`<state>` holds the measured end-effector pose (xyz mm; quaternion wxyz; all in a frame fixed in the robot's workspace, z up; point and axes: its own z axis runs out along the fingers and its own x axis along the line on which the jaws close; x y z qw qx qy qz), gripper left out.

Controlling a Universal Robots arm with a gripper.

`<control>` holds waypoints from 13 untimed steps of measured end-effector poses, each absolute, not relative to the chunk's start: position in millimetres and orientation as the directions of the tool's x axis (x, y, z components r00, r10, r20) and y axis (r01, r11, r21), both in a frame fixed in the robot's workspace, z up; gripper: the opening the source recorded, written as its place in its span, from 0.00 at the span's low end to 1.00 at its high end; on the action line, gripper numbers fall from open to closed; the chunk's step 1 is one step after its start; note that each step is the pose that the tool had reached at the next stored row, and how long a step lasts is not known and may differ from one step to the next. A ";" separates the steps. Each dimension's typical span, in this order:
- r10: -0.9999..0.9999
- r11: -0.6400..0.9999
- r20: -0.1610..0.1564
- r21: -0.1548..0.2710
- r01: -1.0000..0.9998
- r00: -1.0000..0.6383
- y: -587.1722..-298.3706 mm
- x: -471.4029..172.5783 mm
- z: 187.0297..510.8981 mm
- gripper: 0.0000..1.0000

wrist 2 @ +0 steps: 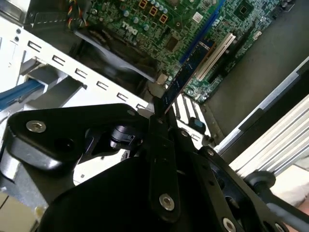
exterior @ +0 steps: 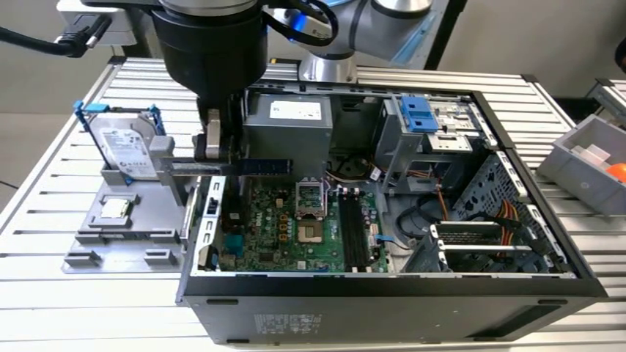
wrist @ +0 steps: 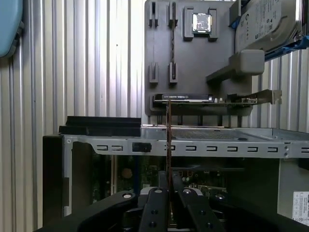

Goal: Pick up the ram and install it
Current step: 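Pick up the ram and move it above insertion slot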

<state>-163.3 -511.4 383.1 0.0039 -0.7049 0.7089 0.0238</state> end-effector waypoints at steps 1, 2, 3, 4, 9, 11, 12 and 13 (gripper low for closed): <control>-0.999 0.005 -0.039 0.028 -1.000 -0.006 -511.3 -161.8 383.2 0.00; -0.999 0.005 -0.039 0.028 -1.000 -0.006 -511.3 -160.3 383.2 0.00; -0.999 0.005 -0.039 0.028 -1.000 -0.006 -511.2 -158.9 383.1 0.00; -0.999 0.005 -0.039 0.028 -1.000 -0.006 -511.2 -157.4 383.1 0.00; -0.999 0.005 -0.039 0.028 -1.000 -0.006 -510.9 -148.3 383.1 0.00; -0.999 0.005 -0.039 0.028 -1.000 -0.006 -510.8 -144.8 383.1 0.00; -0.999 0.005 -0.039 0.028 -1.000 -0.006 -510.8 -143.0 383.1 0.00; -0.999 0.005 -0.039 0.028 -1.000 -0.006 -510.7 -141.3 383.1 0.00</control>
